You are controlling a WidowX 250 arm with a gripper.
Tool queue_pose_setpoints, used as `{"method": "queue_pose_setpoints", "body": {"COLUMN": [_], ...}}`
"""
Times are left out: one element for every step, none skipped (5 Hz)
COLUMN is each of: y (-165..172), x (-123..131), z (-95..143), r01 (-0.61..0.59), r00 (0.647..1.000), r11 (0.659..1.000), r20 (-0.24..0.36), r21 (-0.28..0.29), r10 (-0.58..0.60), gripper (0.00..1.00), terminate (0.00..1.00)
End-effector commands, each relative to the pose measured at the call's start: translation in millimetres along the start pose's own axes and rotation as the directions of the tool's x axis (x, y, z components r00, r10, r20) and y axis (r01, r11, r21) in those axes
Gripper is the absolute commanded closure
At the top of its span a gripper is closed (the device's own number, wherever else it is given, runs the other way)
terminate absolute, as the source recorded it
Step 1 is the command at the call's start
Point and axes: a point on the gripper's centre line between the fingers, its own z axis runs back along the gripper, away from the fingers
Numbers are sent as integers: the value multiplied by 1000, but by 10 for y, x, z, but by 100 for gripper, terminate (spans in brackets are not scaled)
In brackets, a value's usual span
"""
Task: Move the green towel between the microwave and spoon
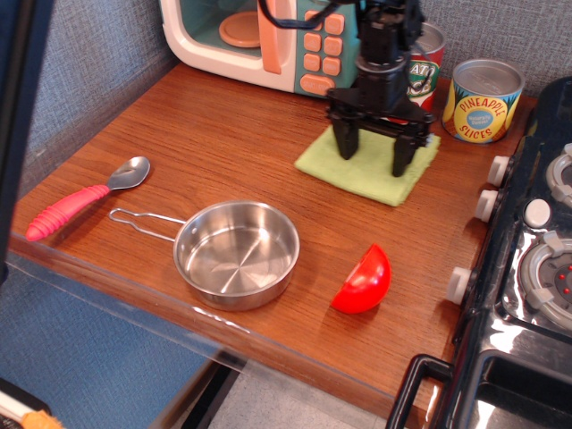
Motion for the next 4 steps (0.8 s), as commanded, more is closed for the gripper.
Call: {"method": "queue_pose_setpoints", "body": {"y": [910, 1255, 1527, 1746], "x": [-219, -234, -292, -356], "z": [100, 156, 228, 269], "r01": [-134, -140, -167, -189], "r00": [990, 989, 985, 981], "r11": [986, 982, 979, 975], "r20": [-27, -25, -20, -15], "r21": [98, 124, 120, 122], "r10": [137, 144, 171, 192], "gripper": [0, 0, 0, 0], "terminate": [0, 0, 0, 0]}}
